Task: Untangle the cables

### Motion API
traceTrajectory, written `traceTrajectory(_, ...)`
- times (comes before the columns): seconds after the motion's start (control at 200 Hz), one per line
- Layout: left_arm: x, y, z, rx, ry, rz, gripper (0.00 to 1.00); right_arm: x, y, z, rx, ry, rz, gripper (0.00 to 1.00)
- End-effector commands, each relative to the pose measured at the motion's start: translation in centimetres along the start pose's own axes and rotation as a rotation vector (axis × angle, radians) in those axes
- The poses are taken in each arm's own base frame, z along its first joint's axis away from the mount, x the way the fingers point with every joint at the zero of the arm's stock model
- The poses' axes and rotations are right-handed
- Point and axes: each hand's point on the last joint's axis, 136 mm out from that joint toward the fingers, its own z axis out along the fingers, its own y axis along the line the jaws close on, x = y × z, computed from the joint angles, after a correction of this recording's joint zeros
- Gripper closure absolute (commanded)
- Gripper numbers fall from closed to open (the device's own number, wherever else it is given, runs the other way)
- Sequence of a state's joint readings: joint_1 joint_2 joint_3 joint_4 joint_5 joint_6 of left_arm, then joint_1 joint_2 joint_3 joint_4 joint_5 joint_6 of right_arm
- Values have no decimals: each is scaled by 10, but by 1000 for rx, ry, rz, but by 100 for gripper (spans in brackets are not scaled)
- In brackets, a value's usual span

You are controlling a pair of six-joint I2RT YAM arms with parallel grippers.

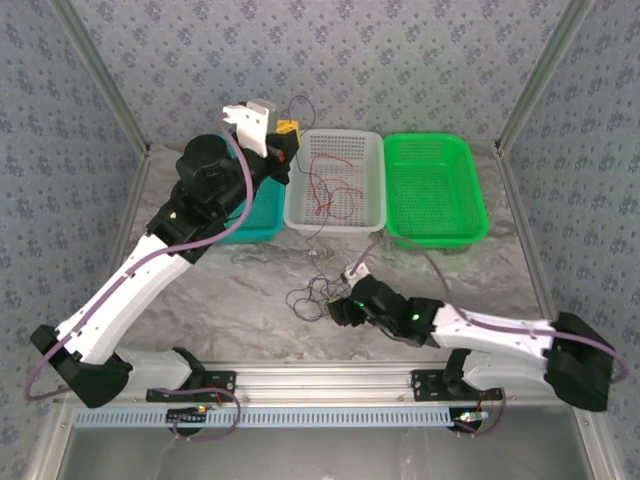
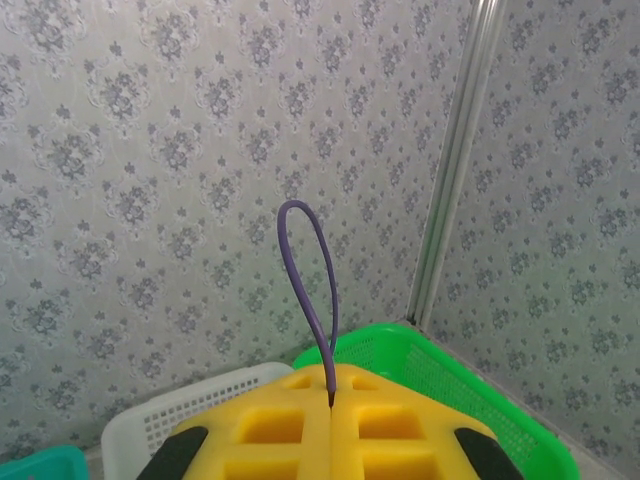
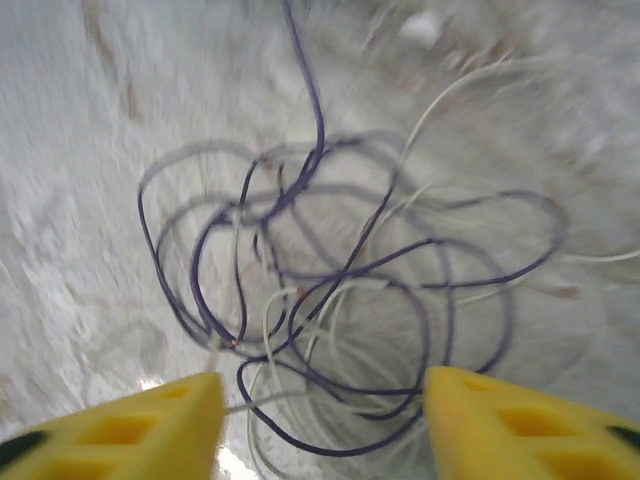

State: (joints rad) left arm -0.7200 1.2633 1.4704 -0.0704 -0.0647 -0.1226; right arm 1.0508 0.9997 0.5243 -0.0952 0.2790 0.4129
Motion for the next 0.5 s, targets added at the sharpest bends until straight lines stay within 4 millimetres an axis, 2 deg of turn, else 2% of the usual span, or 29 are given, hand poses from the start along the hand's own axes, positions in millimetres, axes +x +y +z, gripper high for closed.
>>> traceTrajectory(0.0,-7,-4,-6,28,-32,-25,95,-31,-21,-21,85,-75,-41,13)
traceTrajectory(0.1,-2,-6,-4,42,-24,-46,95,-68,-18,-32,53,-155,-48,5)
traceTrajectory(0.24,2,-9,0,60,-19,-79,95,-113,-9,-31,-58,-259,19,1)
traceTrajectory(0.495,1,-12,4,87,-39,-137,95,-150,-2,-1,-127,-326,42,0)
